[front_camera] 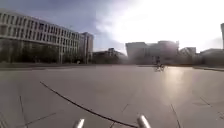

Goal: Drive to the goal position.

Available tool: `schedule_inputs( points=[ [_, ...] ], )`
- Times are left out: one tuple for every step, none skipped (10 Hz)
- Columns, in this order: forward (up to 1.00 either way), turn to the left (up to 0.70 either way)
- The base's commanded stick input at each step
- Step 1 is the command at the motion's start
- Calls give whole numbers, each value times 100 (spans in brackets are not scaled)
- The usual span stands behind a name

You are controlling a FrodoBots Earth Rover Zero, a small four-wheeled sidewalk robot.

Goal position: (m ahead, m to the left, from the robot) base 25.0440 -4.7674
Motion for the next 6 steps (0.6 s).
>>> schedule_inputs(
  points=[
    [100, -27],
    [100, -27],
    [100, -27],
    [100, -27],
    [100, -27],
    [100, -27]
  ],
)
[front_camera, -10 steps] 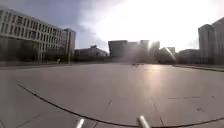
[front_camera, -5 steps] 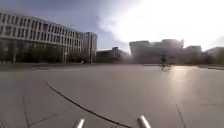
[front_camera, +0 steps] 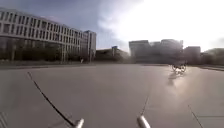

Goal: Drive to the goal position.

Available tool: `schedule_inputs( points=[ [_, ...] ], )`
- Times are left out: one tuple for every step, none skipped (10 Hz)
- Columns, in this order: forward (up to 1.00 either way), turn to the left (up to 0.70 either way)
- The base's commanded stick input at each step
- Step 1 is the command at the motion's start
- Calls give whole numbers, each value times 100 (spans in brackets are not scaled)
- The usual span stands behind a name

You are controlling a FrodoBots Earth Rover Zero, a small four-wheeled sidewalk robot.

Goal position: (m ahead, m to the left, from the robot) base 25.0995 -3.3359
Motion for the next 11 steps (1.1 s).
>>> schedule_inputs(
  points=[
    [100, -27],
    [100, -27],
    [100, -27],
    [100, -14],
    [100, 0],
    [100, 0],
    [100, 0],
    [100, 0],
    [100, 0],
    [100, 0],
    [100, 0]
  ],
)
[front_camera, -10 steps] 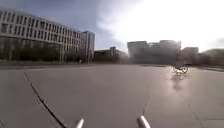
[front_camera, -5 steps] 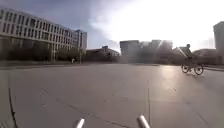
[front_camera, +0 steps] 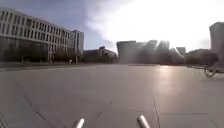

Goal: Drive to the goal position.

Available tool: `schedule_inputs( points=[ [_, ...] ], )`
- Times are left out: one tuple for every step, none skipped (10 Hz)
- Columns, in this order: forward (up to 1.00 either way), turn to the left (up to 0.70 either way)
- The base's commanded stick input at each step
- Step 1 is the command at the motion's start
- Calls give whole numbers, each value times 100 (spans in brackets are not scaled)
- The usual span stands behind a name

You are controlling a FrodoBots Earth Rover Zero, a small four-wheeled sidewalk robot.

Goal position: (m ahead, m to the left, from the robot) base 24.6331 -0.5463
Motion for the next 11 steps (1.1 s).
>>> schedule_inputs(
  points=[
    [100, 0],
    [100, 0],
    [100, 0],
    [100, 0],
    [100, 0],
    [100, 0],
    [100, 0],
    [100, 0],
    [100, 0],
    [100, 0],
    [100, 0]
  ],
)
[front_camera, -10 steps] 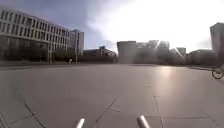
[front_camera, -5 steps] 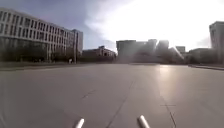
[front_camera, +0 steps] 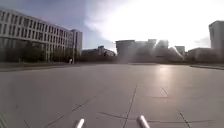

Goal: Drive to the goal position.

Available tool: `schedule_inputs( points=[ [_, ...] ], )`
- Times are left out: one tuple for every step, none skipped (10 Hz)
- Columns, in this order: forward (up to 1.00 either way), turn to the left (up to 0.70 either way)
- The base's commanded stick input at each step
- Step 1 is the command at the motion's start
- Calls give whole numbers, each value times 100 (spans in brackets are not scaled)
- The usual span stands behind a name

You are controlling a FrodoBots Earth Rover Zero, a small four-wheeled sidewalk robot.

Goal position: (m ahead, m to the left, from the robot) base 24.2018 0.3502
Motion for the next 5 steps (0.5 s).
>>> schedule_inputs(
  points=[
    [100, 0],
    [100, 0],
    [100, 0],
    [100, 0],
    [100, 0]
  ],
)
